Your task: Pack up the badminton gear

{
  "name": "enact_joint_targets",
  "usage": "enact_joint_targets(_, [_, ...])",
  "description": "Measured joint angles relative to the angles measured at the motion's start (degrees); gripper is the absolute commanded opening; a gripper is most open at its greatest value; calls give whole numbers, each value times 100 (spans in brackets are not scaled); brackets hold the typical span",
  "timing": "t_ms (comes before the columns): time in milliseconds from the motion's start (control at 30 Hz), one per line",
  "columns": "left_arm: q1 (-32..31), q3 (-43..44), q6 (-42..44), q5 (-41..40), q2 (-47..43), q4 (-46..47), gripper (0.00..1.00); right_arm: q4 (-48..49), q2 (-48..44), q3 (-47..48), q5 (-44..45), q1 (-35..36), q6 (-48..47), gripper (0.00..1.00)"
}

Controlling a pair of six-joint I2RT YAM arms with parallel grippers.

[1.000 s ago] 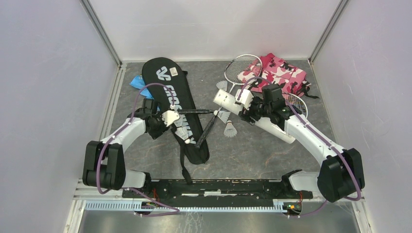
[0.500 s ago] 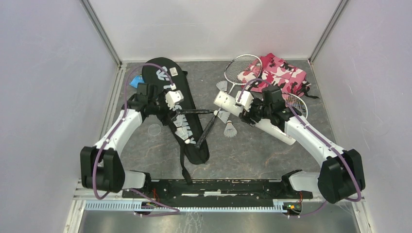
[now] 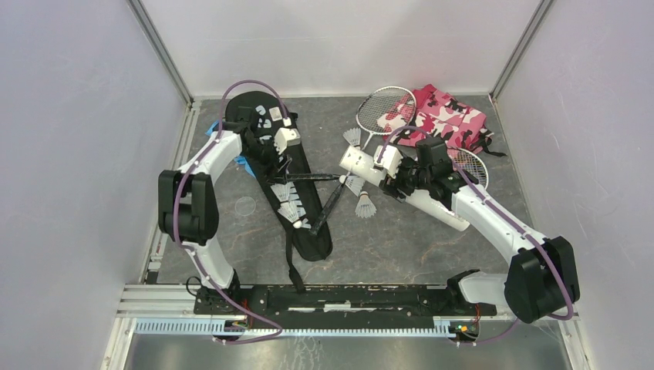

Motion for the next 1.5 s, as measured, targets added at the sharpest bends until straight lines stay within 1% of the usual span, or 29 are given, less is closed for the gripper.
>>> enact_joint_targets(200, [0,232,208,39,350,-837,60,0,0,-35,2,0,-31,36])
enact_joint_targets(267, [0,234,271,50,391,-973,58,2,0,-35,2,0,-46,36])
enact_joint_targets(400, [0,240,352,52,496,-1130,49,2,0,-35,-2,0,-46,36])
enact_joint_targets(500, [0,240,411,55,610,-1176,37,2,0,-35,-2,0,-46,35])
enact_joint_targets(700, [0,240,603,142,651,-1246,7,0,0,-31,4,-35,17,34])
enact_joint_targets(733, [0,240,651,177,651,-1296,3,-7,0,-20,22,-55,59,34])
enact_joint_targets(867, [0,297,732,247,627,-1510,2,-28,-2,164,234,-114,229,35])
enact_joint_targets(967, [0,387,737,273,507,-1620,2,-118,-4,516,511,-127,308,35])
enact_joint_targets(1200, [0,675,577,374,-256,-1593,2,-166,-94,1220,946,-136,262,38])
enact_joint_targets(1367, [0,680,-31,798,-807,-1228,2,-284,-70,1300,678,-140,166,38])
enact_joint_targets(1500, [-42,664,-997,1244,-1215,-439,2,-415,92,1300,205,-140,52,38])
